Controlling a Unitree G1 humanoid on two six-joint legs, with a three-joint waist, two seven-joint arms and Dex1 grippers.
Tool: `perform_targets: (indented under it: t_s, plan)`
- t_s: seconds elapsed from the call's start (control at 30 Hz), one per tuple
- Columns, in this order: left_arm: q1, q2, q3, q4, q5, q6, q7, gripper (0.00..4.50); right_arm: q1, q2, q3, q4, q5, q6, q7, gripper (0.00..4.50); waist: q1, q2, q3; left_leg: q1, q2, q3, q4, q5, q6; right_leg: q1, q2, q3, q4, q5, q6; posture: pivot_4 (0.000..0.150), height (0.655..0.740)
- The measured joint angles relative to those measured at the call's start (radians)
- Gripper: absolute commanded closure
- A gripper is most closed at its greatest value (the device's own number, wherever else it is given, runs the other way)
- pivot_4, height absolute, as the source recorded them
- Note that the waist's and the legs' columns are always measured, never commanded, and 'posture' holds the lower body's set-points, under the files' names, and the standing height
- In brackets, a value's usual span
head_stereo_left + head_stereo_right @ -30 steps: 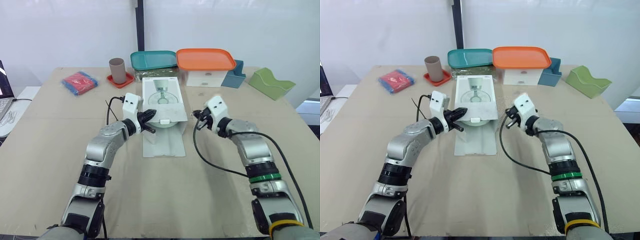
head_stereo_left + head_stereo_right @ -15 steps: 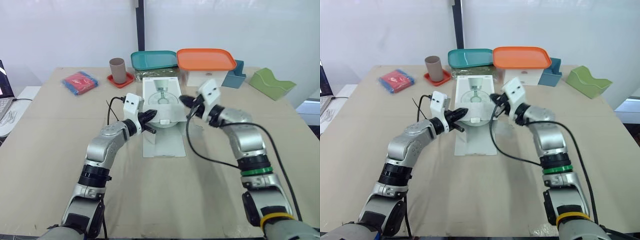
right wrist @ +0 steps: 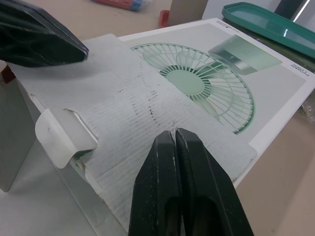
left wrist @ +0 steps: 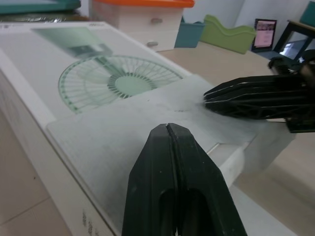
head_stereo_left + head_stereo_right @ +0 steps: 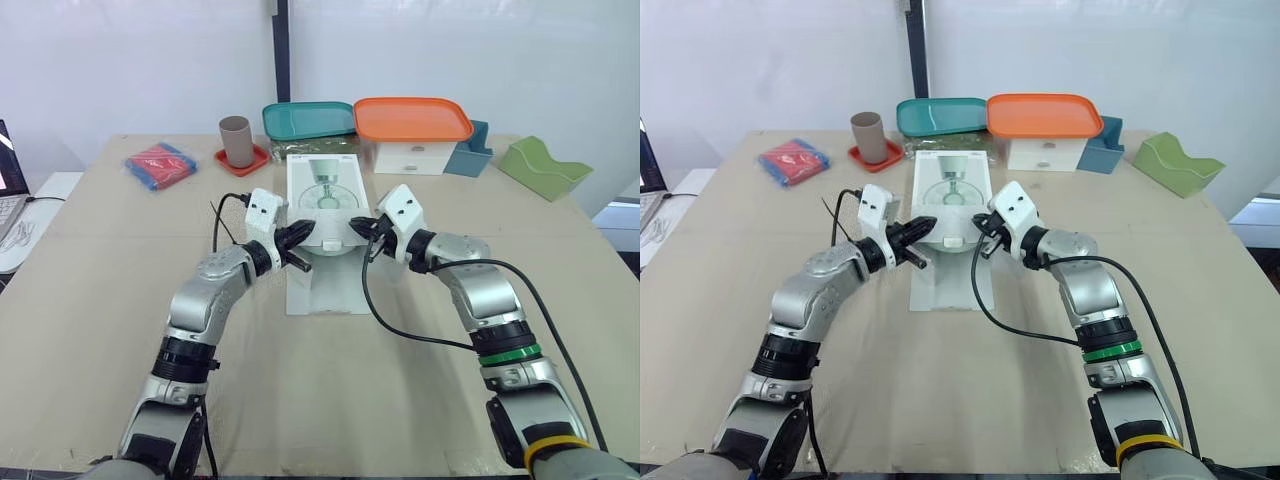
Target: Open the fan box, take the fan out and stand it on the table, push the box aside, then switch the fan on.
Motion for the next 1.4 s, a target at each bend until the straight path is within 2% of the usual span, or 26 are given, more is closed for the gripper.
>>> perform_targets:
  t_s: [0.17, 0.43, 0.9, 1.17, 1.4]
  plan:
    - [0.024, 0.019, -0.044, -0.091, -0.023, -0.023, -0.088, 4.50, 0.000, 0.003, 0.000, 0.000, -0.001, -0.001, -0.001, 4.41, 0.000, 0.000, 0.000, 0.000, 0.000, 0.000, 0.000, 0.000, 0.000, 0.000, 0.000, 0.000, 0.000, 0.000, 0.000, 0.150, 0.7400]
    - [0.077, 0.134, -0.180, -0.140, 0.003, 0.060, -0.184, 4.50, 0.000, 0.008, 0.000, 0.000, -0.007, -0.003, 0.000, 4.41, -0.001, 0.000, 0.000, 0.000, 0.000, 0.000, 0.000, 0.000, 0.001, 0.000, 0.001, 0.000, 0.000, 0.000, 0.000, 0.150, 0.7400]
    - [0.135, 0.170, -0.188, -0.177, 0.063, 0.146, -0.085, 4.50, 0.000, 0.012, 0.000, 0.000, -0.009, -0.005, 0.002, 4.41, -0.001, 0.000, 0.000, 0.000, 0.000, 0.000, 0.000, 0.000, 0.001, 0.000, 0.001, 0.000, 0.000, 0.000, 0.000, 0.150, 0.7400]
    - [0.186, 0.172, -0.138, -0.258, 0.051, 0.177, -0.045, 4.50, 0.001, 0.014, 0.000, 0.000, -0.009, -0.006, 0.005, 4.41, -0.001, 0.000, 0.000, 0.000, 0.000, 0.000, 0.000, 0.000, 0.001, 0.000, 0.001, 0.000, 0.000, 0.000, 0.000, 0.150, 0.7400]
    - [0.179, 0.126, -0.111, -0.300, 0.002, 0.171, -0.046, 4.50, 0.000, 0.019, 0.000, 0.001, -0.012, -0.009, 0.006, 4.41, -0.001, 0.000, 0.000, 0.000, 0.000, 0.000, 0.000, 0.000, 0.001, 0.000, 0.001, 0.000, 0.000, 0.000, 0.000, 0.150, 0.7400]
